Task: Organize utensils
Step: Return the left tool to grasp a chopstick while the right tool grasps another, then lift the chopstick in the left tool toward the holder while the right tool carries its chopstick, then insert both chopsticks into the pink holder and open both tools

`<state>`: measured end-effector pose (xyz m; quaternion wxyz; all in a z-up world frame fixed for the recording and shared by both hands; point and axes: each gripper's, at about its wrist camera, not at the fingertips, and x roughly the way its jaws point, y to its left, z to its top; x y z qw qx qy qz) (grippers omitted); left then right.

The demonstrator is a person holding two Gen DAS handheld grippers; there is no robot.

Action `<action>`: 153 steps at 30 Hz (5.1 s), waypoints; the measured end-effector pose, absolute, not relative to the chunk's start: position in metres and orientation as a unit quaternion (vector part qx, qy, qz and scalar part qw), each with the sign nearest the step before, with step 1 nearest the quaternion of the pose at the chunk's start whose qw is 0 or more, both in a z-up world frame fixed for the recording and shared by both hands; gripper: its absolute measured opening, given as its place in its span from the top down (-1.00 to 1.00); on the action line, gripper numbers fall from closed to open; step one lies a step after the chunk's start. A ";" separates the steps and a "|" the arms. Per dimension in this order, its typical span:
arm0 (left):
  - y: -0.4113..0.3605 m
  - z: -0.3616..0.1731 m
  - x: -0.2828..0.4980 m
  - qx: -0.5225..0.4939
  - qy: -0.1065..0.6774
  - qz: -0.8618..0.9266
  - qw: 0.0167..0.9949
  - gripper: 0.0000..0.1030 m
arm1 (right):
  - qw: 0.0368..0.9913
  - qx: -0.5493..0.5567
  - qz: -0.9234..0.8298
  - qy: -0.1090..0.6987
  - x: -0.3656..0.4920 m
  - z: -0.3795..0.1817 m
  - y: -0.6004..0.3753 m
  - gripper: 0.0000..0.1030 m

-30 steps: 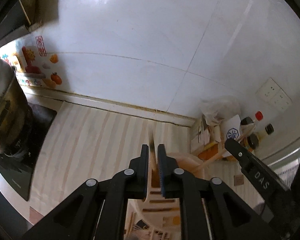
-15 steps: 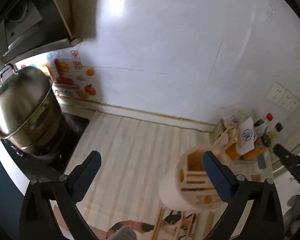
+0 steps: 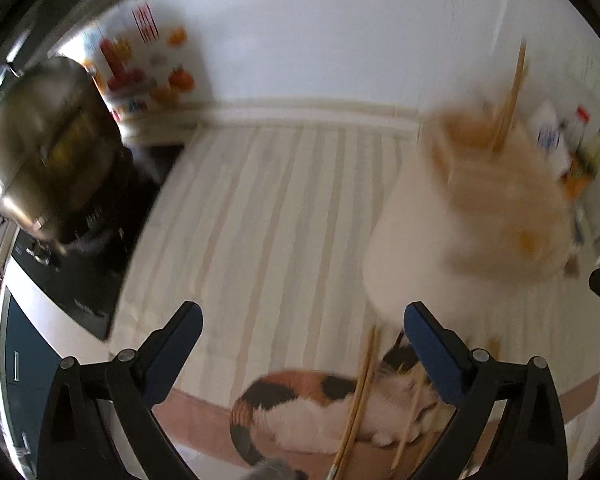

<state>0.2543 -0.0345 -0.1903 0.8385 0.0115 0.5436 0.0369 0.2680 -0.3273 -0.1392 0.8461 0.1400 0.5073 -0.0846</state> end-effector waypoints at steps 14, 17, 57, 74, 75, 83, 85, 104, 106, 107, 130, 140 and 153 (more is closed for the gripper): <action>-0.062 -0.325 0.224 0.024 0.680 -0.033 0.732 0.52 | 0.739 0.155 -0.076 0.652 0.223 -0.272 -0.332 0.33; -0.069 -0.336 0.221 0.037 0.685 -0.040 0.726 0.53 | 0.732 0.147 -0.079 0.660 0.217 -0.281 -0.330 0.36; -0.057 -0.340 0.246 -0.029 0.700 -0.103 0.706 0.88 | 0.702 0.088 -0.108 0.699 0.202 -0.304 -0.334 0.85; -0.046 -0.343 0.235 -0.029 0.696 -0.010 0.717 0.90 | 0.704 0.085 -0.116 0.695 0.194 -0.309 -0.328 0.87; -0.043 -0.343 0.235 -0.033 0.697 -0.009 0.716 0.90 | 0.704 0.090 -0.115 0.695 0.192 -0.309 -0.329 0.87; -0.038 -0.353 0.219 0.002 0.696 -0.014 0.718 0.85 | 0.689 0.065 -0.105 0.714 0.201 -0.315 -0.324 0.85; -0.047 -0.349 0.220 0.006 0.696 -0.015 0.718 0.85 | 0.683 0.046 -0.102 0.722 0.207 -0.318 -0.319 0.85; -0.050 -0.260 0.234 0.040 0.590 0.023 0.806 0.91 | 0.755 0.024 -0.117 0.645 0.208 -0.266 -0.306 0.87; -0.050 -0.248 0.233 0.037 0.577 0.028 0.815 0.91 | 0.768 0.016 -0.117 0.629 0.209 -0.253 -0.302 0.87; -0.049 -0.241 0.232 0.034 0.571 0.030 0.820 0.91 | 0.772 0.012 -0.113 0.625 0.210 -0.246 -0.300 0.87; 0.003 -0.038 0.241 -0.124 0.408 0.001 0.905 0.91 | 0.895 0.123 -0.060 0.424 0.250 -0.057 -0.305 0.87; -0.014 0.041 0.288 -0.182 0.321 -0.044 0.929 0.91 | 0.914 0.173 -0.027 0.365 0.316 -0.002 -0.302 0.87; -0.054 -0.044 0.383 -0.205 0.348 -0.046 0.914 0.91 | 0.907 0.202 -0.032 0.368 0.389 -0.032 -0.290 0.87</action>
